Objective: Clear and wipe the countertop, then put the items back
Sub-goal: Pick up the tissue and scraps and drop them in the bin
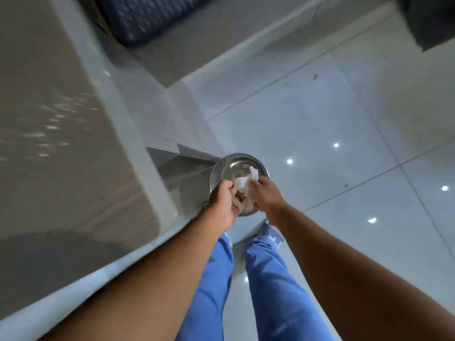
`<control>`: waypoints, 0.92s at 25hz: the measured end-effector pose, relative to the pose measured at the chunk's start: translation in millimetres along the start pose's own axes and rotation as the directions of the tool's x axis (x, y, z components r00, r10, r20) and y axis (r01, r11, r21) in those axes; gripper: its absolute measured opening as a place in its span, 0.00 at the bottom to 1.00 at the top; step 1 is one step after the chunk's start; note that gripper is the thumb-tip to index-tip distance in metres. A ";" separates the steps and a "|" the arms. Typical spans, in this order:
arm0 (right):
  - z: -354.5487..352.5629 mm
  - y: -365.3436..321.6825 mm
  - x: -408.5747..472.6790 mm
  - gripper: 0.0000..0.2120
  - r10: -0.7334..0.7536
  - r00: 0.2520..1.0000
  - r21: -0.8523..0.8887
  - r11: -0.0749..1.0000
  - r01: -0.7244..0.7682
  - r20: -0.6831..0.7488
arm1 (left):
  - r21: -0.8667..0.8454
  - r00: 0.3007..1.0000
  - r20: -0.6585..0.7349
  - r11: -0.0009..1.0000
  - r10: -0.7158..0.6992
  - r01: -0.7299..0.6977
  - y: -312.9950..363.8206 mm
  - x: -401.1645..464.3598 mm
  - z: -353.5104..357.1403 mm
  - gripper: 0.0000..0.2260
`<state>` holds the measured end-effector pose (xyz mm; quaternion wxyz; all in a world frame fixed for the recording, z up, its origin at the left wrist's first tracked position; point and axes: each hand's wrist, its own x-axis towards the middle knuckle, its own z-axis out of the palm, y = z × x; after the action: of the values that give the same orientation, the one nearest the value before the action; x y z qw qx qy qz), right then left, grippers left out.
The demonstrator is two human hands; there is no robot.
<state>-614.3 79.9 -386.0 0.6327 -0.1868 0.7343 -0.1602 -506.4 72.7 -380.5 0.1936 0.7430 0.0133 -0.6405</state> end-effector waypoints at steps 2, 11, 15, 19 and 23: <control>13.1 17.4 49.7 0.13 0.011 1.000 0.017 1.000 -0.011 0.002 | -0.008 0.999 -0.024 0.999 -0.049 0.049 -7.5 46.8 0.0 0.16; 23.5 28.9 57.7 0.17 -0.064 0.993 -0.308 0.951 0.030 -0.100 | 0.221 0.998 -0.048 0.975 0.032 -0.021 -10.9 66.6 -31.6 0.16; 11.7 -9.5 -30.3 0.24 -0.142 0.989 -0.426 0.898 0.113 -0.037 | 0.529 0.955 0.077 0.801 0.286 -0.282 -3.7 -28.8 -37.2 0.18; -4.5 -53.0 -155.0 0.28 -0.311 0.946 -0.525 0.793 0.309 0.086 | 0.814 0.830 0.323 0.314 0.455 -0.489 6.4 -131.3 -75.7 0.21; -15.4 -88.6 -261.9 0.28 -0.425 0.875 -0.617 0.632 0.470 0.232 | 0.822 0.742 0.399 0.148 0.538 -0.550 15.7 -229.1 -126.3 0.21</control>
<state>-589.2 126.9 -114.3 0.4898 -0.5774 0.6521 -0.0380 -423.7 149.0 -143.8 -0.0283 0.6698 -0.6069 -0.4268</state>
